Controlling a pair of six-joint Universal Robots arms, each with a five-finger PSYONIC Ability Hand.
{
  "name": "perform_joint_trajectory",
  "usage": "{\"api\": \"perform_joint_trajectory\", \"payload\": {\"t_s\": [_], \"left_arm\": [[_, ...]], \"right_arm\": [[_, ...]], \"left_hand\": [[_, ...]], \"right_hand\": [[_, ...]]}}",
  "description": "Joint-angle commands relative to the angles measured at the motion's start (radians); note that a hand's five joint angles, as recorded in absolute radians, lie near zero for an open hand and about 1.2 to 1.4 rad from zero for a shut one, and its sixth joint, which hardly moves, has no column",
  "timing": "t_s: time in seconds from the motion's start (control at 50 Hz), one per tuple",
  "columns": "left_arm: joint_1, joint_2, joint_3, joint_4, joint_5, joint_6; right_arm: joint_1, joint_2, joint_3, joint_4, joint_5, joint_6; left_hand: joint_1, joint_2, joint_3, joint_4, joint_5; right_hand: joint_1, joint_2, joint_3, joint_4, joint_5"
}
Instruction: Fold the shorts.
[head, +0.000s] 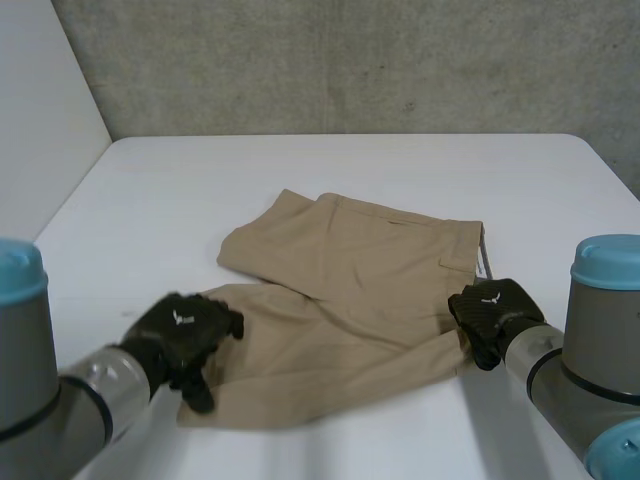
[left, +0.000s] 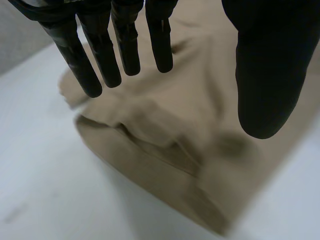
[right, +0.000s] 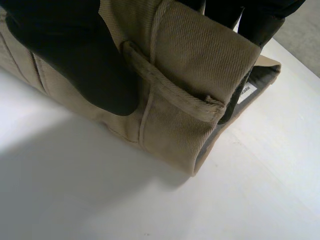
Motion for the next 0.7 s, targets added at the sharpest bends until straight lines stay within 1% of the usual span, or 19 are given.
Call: {"api": "perform_joint_trajectory", "payload": {"t_s": [0.02, 0.14, 0.16, 0.18, 0.22, 0.24, 0.26, 0.28, 0.34, 0.38, 0.42, 0.44, 0.46, 0.48, 0.54, 0.56, 0.62, 0.64, 0.7], "left_arm": [[-0.017, 0.011, -0.08, 0.002, -0.008, -0.006], [-0.013, 0.0, -0.102, 0.01, -0.007, -0.006], [-0.013, -0.007, -0.106, 0.014, -0.005, -0.004], [-0.013, -0.014, -0.107, 0.02, -0.007, -0.004], [-0.012, -0.029, -0.105, 0.04, -0.016, -0.003], [-0.01, -0.043, -0.099, 0.066, -0.033, -0.004], [-0.007, -0.044, -0.097, 0.076, -0.042, -0.004], [-0.007, -0.044, -0.096, 0.082, -0.05, -0.004], [-0.021, -0.024, -0.094, 0.097, -0.082, -0.003], [-0.026, 0.012, -0.094, 0.096, -0.091, -0.001], [-0.041, 0.084, -0.096, 0.088, -0.091, 0.008], [-0.049, 0.109, -0.099, 0.08, -0.091, 0.011], [-0.055, 0.13, -0.102, 0.071, -0.091, 0.013], [-0.072, 0.175, -0.108, 0.041, -0.091, 0.02], [-0.086, 0.245, -0.113, -0.036, -0.09, 0.048], [-0.086, 0.282, -0.119, -0.102, -0.09, 0.075], [-0.086, 0.328, -0.125, -0.211, -0.088, 0.109], [-0.096, 0.35, -0.128, -0.275, -0.087, 0.118], [-0.11, 0.385, -0.13, -0.349, -0.085, 0.118]], "right_arm": [[-0.008, 0.0, -0.001, -0.001, 0.002, 0.022], [-0.008, -0.005, -0.001, -0.001, 0.003, 0.04], [-0.006, -0.006, -0.001, -0.001, 0.003, 0.042], [-0.006, -0.009, -0.001, -0.001, 0.003, 0.043], [-0.006, -0.014, 0.001, 0.002, 0.002, 0.043], [-0.006, -0.015, 0.001, 0.002, -0.001, 0.043], [-0.006, -0.017, 0.001, 0.004, -0.001, 0.043], [-0.006, -0.021, 0.001, 0.013, -0.001, 0.025], [-0.006, -0.046, 0.005, 0.036, 0.0, -0.005], [-0.006, -0.098, 0.019, 0.091, -0.005, -0.084], [-0.008, -0.138, 0.03, 0.132, -0.008, -0.154], [-0.008, -0.178, 0.045, 0.172, -0.011, -0.223], [-0.008, -0.196, 0.051, 0.189, -0.014, -0.254], [-0.008, -0.215, 0.056, 0.206, -0.017, -0.28], [-0.017, -0.271, 0.062, 0.26, -0.017, -0.361], [-0.022, -0.284, 0.062, 0.272, -0.017, -0.377], [-0.045, -0.33, 0.068, 0.347, -0.021, -0.412], [-0.048, -0.343, 0.071, 0.372, -0.023, -0.423], [-0.063, -0.396, 0.096, 0.479, -0.041, -0.486]], "left_hand": [[0.068, 0.08, 0.071, 0.088, 0.088], [0.135, 0.147, 0.139, 0.156, 0.156], [0.193, 0.205, 0.197, 0.214, 0.214], [0.272, 0.284, 0.276, 0.293, 0.293], [0.548, 0.56, 0.551, 0.568, 0.568], [0.805, 0.817, 0.809, 0.825, 0.825], [0.909, 0.921, 0.913, 0.93, 0.93], [0.951, 0.962, 0.954, 0.971, 0.971], [0.951, 0.963, 0.955, 0.971, 0.971], [0.951, 0.963, 0.955, 0.971, 0.971], [0.951, 0.963, 0.955, 0.971, 0.971], [0.951, 0.963, 0.955, 0.971, 0.971], [0.951, 0.963, 0.955, 0.971, 0.971], [0.951, 0.963, 0.955, 0.971, 0.971], [0.951, 0.963, 0.955, 0.971, 0.971], [0.951, 0.963, 0.955, 0.971, 0.971], [0.951, 0.963, 0.955, 0.971, 0.971], [0.951, 0.963, 0.955, 0.971, 0.971], [0.951, 0.963, 0.955, 0.971, 0.971]], "right_hand": [[0.405, 0.215, 0.205, 0.204, 0.237], [0.405, 0.215, 0.205, 0.204, 0.237], [0.405, 0.215, 0.205, 0.204, 0.237], [0.405, 0.215, 0.205, 0.204, 0.237], [0.405, 0.215, 0.205, 0.204, 0.237], [0.405, 0.215, 0.205, 0.204, 0.237], [0.405, 0.215, 0.205, 0.204, 0.237], [0.405, 0.215, 0.205, 0.204, 0.237], [0.405, 0.215, 0.205, 0.204, 0.237], [0.405, 0.215, 0.205, 0.204, 0.237], [0.405, 0.215, 0.205, 0.204, 0.237], [0.405, 0.215, 0.205, 0.204, 0.237], [0.405, 0.215, 0.205, 0.204, 0.237], [0.405, 0.215, 0.205, 0.204, 0.237], [0.405, 0.215, 0.205, 0.204, 0.237], [0.405, 0.215, 0.205, 0.204, 0.237], [0.405, 0.215, 0.205, 0.204, 0.237], [0.405, 0.215, 0.205, 0.204, 0.237], [0.405, 0.215, 0.205, 0.204, 0.237]]}}
